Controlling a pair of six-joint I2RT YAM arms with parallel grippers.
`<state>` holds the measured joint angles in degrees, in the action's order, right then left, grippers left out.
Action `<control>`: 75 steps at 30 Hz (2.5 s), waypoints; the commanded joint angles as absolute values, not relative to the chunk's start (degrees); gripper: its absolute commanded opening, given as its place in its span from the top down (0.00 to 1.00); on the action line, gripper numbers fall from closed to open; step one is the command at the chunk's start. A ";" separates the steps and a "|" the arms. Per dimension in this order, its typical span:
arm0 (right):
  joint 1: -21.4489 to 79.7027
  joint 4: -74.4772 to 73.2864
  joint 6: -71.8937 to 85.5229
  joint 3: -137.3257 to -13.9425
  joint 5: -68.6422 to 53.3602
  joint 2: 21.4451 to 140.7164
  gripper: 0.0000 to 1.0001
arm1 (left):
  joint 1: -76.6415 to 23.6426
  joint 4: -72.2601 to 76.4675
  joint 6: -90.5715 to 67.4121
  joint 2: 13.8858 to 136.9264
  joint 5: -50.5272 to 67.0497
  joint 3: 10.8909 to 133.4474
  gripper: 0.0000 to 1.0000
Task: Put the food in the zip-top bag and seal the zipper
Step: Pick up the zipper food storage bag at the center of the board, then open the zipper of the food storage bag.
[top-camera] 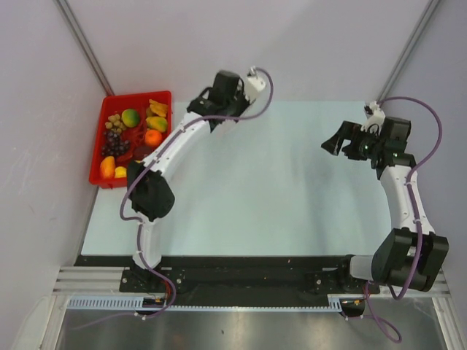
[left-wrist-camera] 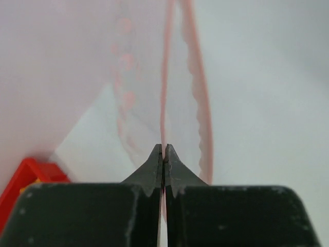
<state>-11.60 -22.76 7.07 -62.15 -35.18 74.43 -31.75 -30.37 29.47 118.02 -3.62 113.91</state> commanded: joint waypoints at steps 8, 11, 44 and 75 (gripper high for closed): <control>-13.45 -22.93 6.26 -72.59 -43.06 70.23 0.00 | -31.99 -34.63 -23.24 104.59 21.28 125.79 1.00; -13.54 -26.89 3.00 -74.62 -47.28 69.17 0.00 | -32.26 -35.50 -30.99 102.66 16.97 120.08 1.00; 31.80 -27.51 -8.34 -92.19 -20.68 82.00 0.30 | -30.67 -40.08 -39.99 93.35 14.41 102.30 1.00; 23.12 -53.17 -11.16 -105.56 -21.00 92.55 0.99 | -19.69 -36.65 -26.83 91.32 26.45 98.09 1.00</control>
<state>25.34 -46.96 -9.28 -107.63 -16.16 97.80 -21.02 -39.46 -34.41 92.27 22.41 98.24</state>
